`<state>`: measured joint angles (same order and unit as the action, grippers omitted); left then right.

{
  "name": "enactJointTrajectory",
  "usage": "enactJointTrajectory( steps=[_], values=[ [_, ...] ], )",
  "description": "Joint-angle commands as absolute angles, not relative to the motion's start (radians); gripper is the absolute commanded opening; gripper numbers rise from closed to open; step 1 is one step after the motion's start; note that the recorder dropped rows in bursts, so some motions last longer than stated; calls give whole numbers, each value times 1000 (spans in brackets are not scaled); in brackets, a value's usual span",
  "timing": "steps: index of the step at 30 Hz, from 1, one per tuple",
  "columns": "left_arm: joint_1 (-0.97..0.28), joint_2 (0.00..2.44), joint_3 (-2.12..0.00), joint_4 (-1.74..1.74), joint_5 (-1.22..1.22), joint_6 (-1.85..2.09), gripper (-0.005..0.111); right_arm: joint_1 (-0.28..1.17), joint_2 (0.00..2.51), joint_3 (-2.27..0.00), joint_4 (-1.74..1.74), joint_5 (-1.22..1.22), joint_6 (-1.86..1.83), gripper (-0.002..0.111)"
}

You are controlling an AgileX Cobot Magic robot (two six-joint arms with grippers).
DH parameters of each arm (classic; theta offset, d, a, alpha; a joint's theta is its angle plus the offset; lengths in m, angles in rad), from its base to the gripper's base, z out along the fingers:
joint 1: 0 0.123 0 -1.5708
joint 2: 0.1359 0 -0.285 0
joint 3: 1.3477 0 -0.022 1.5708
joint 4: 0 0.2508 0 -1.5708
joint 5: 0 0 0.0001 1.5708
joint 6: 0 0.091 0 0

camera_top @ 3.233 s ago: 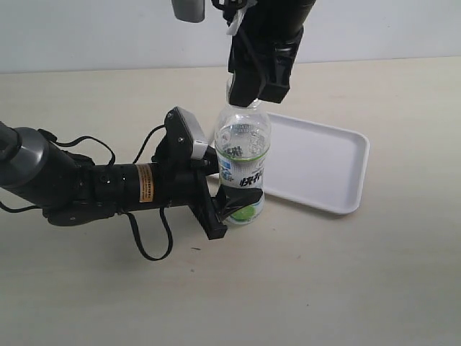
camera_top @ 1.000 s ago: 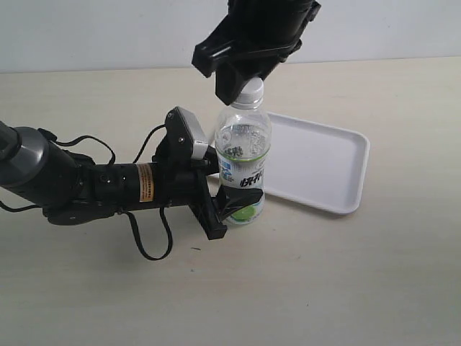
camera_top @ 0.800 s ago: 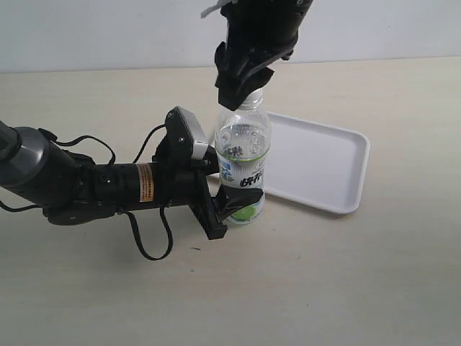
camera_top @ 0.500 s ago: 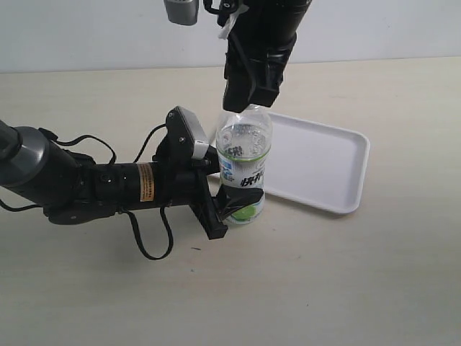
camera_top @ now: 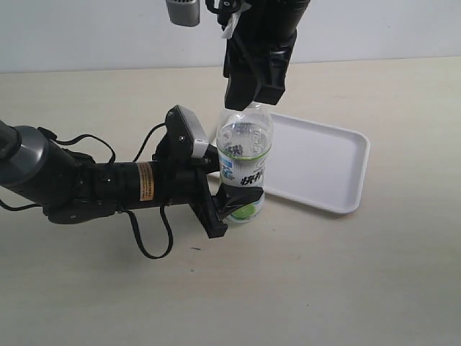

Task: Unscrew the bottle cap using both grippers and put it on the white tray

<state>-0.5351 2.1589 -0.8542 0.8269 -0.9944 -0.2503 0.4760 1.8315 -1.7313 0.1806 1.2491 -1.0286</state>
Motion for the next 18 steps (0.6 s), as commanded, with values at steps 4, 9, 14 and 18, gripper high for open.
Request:
enactJointTrajectory(
  steps=[4, 9, 14, 18],
  values=[
    [-539, 2159, -852, 834, -971, -250, 0, 476, 1819, -1752, 181, 1221, -974, 5],
    [-539, 2159, -852, 834, -971, -250, 0, 476, 1819, -1752, 183, 1221, -974, 41],
    [-539, 2159, -852, 834, -971, -250, 0, 476, 1819, -1752, 183, 1221, -926, 61],
    [-539, 2159, -852, 834, -971, -250, 0, 476, 1819, -1752, 183, 1221, -886, 64]
  ],
)
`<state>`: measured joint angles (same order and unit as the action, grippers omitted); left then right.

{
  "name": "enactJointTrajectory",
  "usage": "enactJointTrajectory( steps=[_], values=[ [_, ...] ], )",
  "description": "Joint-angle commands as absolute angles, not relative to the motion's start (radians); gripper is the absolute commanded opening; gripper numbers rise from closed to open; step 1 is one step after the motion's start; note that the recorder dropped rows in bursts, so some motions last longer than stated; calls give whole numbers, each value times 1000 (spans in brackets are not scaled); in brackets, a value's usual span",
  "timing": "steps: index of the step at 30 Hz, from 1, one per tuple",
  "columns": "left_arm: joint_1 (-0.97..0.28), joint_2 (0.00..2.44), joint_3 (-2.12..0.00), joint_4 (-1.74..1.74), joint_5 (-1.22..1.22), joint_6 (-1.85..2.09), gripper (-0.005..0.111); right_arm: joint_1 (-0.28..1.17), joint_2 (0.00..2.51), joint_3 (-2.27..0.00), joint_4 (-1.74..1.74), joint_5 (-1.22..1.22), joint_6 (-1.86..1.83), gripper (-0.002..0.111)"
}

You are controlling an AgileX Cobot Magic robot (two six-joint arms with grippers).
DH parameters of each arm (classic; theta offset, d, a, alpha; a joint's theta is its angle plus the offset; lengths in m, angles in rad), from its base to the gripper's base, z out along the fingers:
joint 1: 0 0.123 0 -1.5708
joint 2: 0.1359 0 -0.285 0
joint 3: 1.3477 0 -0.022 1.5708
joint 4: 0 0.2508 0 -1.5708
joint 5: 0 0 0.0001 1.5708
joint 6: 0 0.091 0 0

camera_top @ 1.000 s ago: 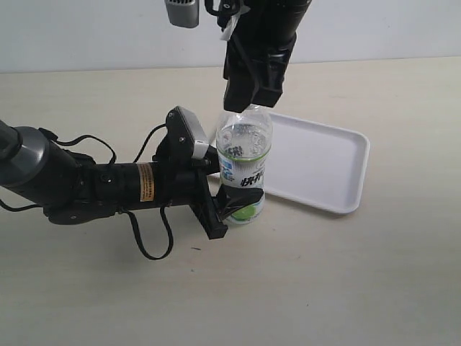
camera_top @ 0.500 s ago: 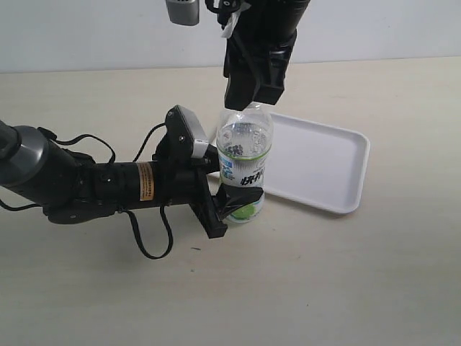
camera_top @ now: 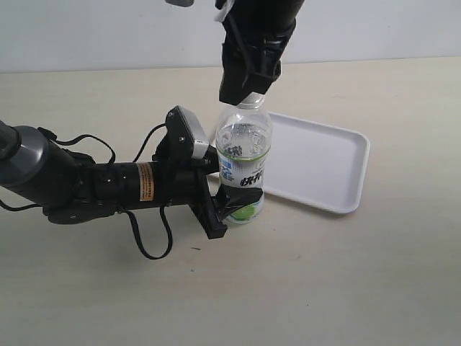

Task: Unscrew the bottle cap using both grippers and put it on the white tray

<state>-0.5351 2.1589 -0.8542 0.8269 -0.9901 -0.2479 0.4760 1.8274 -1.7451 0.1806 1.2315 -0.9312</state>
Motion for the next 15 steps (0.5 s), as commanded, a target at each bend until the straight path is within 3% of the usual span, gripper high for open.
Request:
enactJointTrajectory(
  steps=[1, 15],
  values=[
    [-539, 2159, -852, 834, -971, -250, 0, 476, 1819, -1752, 185, 1221, -859, 64],
    [-539, 2159, -852, 834, -971, -255, 0, 476, 1790, -1752, 109, 1221, -101, 64]
  ],
)
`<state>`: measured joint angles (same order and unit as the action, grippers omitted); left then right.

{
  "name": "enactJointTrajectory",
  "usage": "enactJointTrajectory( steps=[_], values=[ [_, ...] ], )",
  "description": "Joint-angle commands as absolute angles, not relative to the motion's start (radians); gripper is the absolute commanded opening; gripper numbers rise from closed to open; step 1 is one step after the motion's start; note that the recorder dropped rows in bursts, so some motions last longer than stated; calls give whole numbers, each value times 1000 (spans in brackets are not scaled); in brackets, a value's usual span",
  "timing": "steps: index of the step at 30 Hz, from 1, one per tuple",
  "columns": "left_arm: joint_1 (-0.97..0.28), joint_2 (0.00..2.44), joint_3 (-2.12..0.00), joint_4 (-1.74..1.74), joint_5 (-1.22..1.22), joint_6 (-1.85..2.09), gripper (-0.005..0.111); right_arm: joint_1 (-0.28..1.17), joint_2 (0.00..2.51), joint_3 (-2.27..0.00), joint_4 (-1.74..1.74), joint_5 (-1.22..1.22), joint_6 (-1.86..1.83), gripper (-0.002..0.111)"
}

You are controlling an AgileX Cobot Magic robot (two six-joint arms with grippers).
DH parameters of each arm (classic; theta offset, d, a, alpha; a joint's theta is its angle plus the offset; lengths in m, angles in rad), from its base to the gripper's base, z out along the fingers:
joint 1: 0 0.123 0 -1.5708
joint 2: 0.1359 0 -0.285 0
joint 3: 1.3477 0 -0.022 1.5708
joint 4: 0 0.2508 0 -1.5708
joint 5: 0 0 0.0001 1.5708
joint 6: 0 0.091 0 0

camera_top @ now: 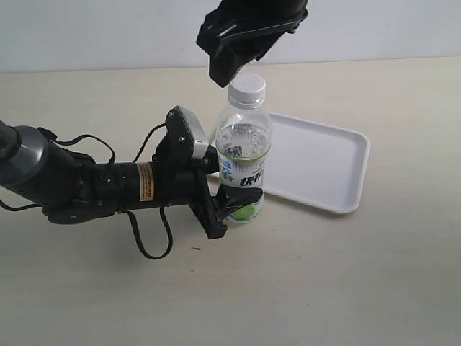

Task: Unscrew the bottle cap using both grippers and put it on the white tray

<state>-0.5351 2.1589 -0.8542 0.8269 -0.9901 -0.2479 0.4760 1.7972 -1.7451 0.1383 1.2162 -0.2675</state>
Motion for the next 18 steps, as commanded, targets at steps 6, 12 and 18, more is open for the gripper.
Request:
enactJointTrajectory(
  steps=[6, 12, 18],
  values=[
    [-539, 2159, -852, 834, -971, -255, 0, 476, 1794, -1752, 127, 1221, -45, 65],
    [-539, 2159, -852, 834, -971, -262, 0, 476, 1806, -1752, 127, 1221, 16, 73],
    [-539, 2159, -852, 842, -971, -266, 0, 476, 1808, -1752, 125, 1221, 28, 73]
  ],
)
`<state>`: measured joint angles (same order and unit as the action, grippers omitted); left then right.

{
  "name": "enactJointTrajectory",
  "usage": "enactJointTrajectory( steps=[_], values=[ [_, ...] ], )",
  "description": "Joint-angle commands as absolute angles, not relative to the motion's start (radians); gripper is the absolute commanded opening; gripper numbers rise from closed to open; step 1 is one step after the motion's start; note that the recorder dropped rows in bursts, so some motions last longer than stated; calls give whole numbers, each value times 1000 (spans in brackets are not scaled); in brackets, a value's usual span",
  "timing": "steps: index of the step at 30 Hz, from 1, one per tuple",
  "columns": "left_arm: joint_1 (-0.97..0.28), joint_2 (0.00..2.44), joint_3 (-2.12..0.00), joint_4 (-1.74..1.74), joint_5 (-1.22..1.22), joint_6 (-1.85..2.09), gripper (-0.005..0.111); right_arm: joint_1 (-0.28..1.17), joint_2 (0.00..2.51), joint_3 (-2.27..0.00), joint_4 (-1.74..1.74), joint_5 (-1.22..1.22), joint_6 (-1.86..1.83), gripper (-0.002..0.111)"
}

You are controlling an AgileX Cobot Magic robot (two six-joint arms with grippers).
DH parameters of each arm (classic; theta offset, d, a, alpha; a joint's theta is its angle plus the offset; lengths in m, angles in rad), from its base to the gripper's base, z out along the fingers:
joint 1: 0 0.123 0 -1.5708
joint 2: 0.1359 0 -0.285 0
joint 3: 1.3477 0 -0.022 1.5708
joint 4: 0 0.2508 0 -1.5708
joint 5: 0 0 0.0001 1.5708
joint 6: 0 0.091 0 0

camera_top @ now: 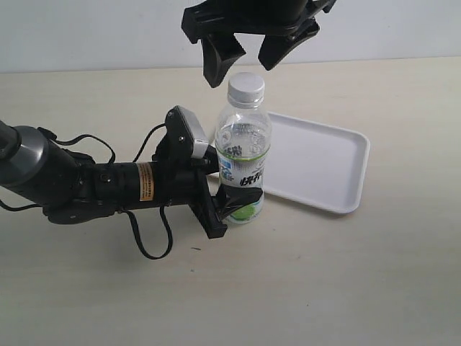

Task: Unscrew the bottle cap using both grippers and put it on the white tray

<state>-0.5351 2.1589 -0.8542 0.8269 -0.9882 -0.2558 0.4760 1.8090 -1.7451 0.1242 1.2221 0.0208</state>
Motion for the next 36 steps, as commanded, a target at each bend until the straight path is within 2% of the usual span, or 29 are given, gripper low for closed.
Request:
enactJointTrajectory(
  steps=[1, 12, 33, 36],
  values=[
    [-539, 2159, -852, 847, -971, -266, 0, 476, 1804, -1752, 118, 1221, 28, 73],
    [-539, 2159, -852, 849, -971, -268, 0, 476, 1756, -1637, 89, 1221, 21, 70],
    [-539, 2159, -852, 849, -971, -268, 0, 476, 1759, -1636, 154, 1193, -24, 70],
    [-539, 2159, -852, 849, -971, -268, 0, 476, 1759, -1636, 154, 1200, -24, 64]
  ],
)
